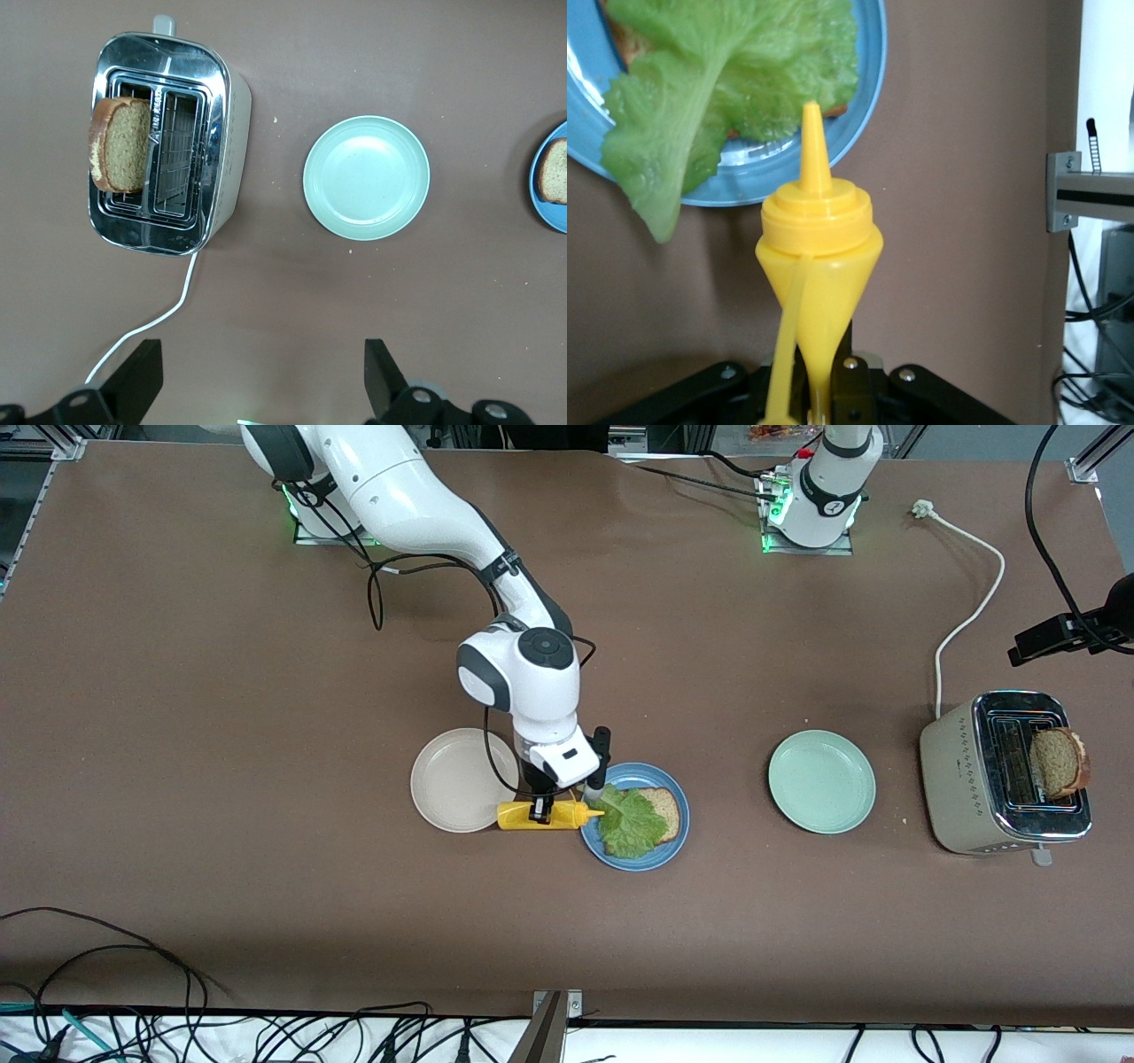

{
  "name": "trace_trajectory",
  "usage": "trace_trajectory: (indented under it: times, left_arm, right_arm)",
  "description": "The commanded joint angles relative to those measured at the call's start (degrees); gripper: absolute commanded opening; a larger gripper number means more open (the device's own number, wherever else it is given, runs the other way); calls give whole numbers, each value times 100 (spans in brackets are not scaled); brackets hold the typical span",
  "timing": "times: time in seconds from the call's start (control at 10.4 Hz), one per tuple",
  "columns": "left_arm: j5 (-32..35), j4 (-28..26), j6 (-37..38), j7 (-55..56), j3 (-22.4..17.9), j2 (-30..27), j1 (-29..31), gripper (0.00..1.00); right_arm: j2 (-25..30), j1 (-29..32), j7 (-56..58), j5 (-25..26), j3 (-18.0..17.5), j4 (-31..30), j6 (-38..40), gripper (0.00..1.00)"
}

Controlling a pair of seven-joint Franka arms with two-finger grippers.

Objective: Make sandwich in blue plate with both arms
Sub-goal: 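Tilt the yellow bottle over the lettuce with the right gripper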

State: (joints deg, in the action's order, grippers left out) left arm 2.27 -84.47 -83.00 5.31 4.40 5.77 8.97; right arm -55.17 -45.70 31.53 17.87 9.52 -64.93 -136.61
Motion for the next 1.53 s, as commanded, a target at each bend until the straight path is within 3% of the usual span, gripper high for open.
trace_trajectory:
  times: [0.0,0.19,0.29,0.96,1.44]
  left_arm:
    - [-16,44,56,-38,17,3,35,100]
    - [-16,44,56,-38,17,3,35,100]
    - [-16,44,47,-38,17,3,35,100]
    - [-7,44,55,-38,17,12,97,100]
    - [133,53,47,-47,17,108,88,100]
  right_arm:
    - [-354,-141,-33,786,129,253,74,9]
    - [-433,-202,-59,938,137,253,74,8]
    - [-434,-203,-68,938,137,253,65,0]
    - [-381,-220,-51,903,146,262,82,0]
    - [900,16,20,18,146,244,1512,0]
